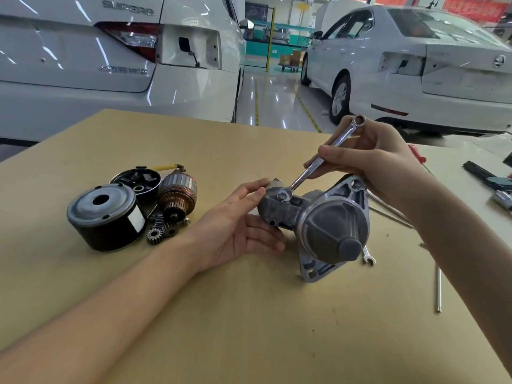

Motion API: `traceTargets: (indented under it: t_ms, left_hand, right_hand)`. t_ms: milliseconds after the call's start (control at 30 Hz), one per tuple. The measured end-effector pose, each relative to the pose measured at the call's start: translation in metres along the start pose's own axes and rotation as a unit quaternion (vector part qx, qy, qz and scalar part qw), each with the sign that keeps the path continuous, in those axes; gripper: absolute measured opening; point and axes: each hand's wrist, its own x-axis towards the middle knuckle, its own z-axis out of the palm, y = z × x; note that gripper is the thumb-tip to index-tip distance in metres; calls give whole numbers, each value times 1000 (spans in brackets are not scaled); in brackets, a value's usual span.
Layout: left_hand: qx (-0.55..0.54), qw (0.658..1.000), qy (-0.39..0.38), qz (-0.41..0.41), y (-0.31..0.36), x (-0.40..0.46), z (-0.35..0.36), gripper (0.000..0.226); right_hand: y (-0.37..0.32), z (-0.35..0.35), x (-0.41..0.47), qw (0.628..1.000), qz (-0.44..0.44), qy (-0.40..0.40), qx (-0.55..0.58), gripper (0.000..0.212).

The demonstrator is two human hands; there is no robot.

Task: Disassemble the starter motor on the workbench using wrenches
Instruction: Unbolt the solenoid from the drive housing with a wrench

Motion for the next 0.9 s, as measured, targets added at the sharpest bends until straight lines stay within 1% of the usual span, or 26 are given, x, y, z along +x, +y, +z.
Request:
traceTargets:
  t_ms: [167, 300, 367, 433, 500, 533, 567, 633, 700, 733, 767, 800, 833, 867, 900]
  left_hand:
    - [-1, 1000, -3, 0, 1, -1, 0, 50]
    - [1, 1000, 1, -2, 1, -1, 0, 49]
    - [4, 1000, 4, -4, 1, 0, -1, 48]
    - [4, 1000, 8, -4, 1, 0, -1, 48]
    - [1, 1000, 12, -2, 1, 1, 0, 46]
    - [-1, 1000, 10, -1, 1, 1, 0, 44]
    - [-3, 1000, 7, -1, 0, 0, 0, 42]
    - [-4, 1000, 10, 0, -1, 0, 1, 40]
    - [-10, 1000, 21, 1, -3, 1, 0, 36]
    - [-12, 1000, 21, 1, -3, 1, 0, 36]
    - [-12, 1000, 17, 1, -3, 1, 0, 39]
    - [-9, 1000, 9, 1, -2, 0, 0, 42]
    - [-7, 1000, 1, 1, -1, 0, 1, 43]
    - [-7, 1000, -4, 0, -1, -1, 1, 43]
    - [-6, 1000, -5, -1, 0, -1, 1, 44]
  right_hand:
    - [-9, -1, 17, 997, -1, -67, -32, 27]
    - [-17, -2, 24, 992, 11, -90, -83, 23]
    - [-22, 1, 27, 987, 15, -101, -121, 25]
    - [-25, 12, 33, 977, -9, -110, -183, 22]
    - [-30, 33, 42, 955, -52, -133, -258, 17]
    - [-32, 46, 46, 940, -67, -164, -290, 15]
    - [-34, 59, 50, 922, -74, -207, -319, 14]
    - [-34, 83, 56, 871, -72, -284, -394, 14]
    - [-31, 97, 58, 820, -81, -314, -472, 17]
    - [-30, 99, 58, 811, -93, -313, -485, 17]
    - [-31, 97, 56, 823, -100, -309, -465, 15]
    - [-34, 92, 53, 855, -97, -301, -412, 10]
    - [-38, 84, 49, 896, -95, -277, -335, 6]
    - [-41, 72, 46, 938, -91, -233, -239, 5]
    - [-43, 57, 42, 968, -85, -181, -149, 4]
